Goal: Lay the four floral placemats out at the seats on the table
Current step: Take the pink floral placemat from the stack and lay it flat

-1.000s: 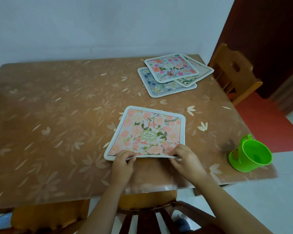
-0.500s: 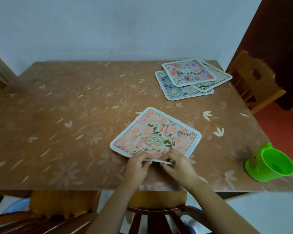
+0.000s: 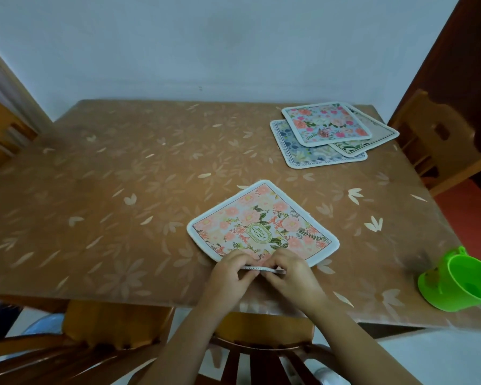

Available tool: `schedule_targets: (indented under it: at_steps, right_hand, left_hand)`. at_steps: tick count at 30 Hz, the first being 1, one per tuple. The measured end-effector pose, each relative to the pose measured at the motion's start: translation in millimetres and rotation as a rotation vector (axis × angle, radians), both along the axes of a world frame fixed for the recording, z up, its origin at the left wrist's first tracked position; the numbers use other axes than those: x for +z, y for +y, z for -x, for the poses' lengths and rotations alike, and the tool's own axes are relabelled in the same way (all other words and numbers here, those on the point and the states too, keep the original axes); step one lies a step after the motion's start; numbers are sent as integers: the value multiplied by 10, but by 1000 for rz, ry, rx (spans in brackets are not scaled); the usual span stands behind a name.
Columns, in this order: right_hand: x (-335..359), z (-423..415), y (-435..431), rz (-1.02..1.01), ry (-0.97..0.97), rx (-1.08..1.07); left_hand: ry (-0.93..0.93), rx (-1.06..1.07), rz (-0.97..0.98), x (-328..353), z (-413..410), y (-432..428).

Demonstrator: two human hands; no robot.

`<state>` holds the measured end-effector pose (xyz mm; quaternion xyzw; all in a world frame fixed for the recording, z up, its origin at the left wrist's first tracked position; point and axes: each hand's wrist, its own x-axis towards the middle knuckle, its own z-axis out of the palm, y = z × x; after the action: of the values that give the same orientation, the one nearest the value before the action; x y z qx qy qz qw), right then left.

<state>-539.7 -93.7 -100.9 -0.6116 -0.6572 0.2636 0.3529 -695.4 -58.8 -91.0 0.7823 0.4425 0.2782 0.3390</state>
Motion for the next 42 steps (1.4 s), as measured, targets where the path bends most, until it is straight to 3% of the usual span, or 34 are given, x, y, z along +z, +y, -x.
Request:
schedule_targets:
  at_steps: [7,12,19,25,36,42]
  right_hand:
    - [-43,-52,29,66,0,8]
    - [-68,-86,81,117,-5,-26]
    - [29,195,172,35,-52,68]
    - [105,193,201,39,-48,93]
    - [415,-523,221,-24,-26,-249]
    - [678,-751,233,-91,-112,-318]
  left_hand:
    - [-59,126,46,40,192,-4]
    - [44,171,104,10,406,1]
    - [94,134,-5,36,375,-8]
    - [63,224,-35,147,394,48]
    - [-92,302,-155,568,383,411]
    - [-119,298,-176,809,206,590]
